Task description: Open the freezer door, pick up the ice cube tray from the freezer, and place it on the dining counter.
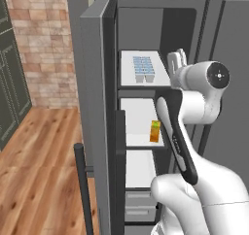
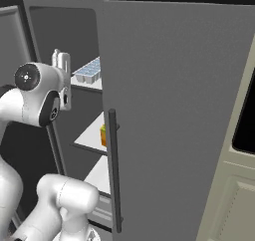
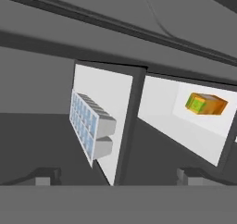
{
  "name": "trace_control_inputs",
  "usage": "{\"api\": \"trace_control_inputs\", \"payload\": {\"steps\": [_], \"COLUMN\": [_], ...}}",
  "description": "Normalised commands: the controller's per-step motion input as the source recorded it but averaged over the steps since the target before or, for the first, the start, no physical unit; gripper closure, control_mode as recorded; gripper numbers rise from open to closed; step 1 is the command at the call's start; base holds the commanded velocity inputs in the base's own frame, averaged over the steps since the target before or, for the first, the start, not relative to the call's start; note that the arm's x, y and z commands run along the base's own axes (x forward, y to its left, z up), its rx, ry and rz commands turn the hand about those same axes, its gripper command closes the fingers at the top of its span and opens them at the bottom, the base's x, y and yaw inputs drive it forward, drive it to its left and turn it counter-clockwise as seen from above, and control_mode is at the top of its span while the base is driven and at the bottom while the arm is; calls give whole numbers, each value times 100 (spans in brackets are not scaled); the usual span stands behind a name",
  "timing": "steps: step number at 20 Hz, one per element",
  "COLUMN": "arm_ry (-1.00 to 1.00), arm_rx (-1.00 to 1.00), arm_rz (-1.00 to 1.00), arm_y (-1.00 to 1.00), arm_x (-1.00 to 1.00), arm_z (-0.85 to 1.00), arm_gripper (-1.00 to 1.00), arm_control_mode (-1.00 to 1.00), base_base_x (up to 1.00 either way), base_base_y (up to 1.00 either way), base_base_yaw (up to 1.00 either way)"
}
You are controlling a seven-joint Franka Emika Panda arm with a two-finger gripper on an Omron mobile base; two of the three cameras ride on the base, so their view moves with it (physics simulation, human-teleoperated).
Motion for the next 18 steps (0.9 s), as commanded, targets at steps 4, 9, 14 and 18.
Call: {"api": "trace_control_inputs", "payload": {"steps": [4,9,14,18], "arm_ry": [0,0,0,0], "arm_rx": [0,0,0,0], "arm_rz": [0,0,0,0], "arm_y": [0,0,0,0], "arm_x": [23,39,31,20], "arm_z": [0,0,0,-1], "arm_gripper": [-100,-100,-100,-100], "arm_control_mode": [-100,-100,-100,-100], "base_base_x": [0,0,0,0], "base_base_y": [0,0,0,0], "base_base_yaw": [0,0,0,0]}}
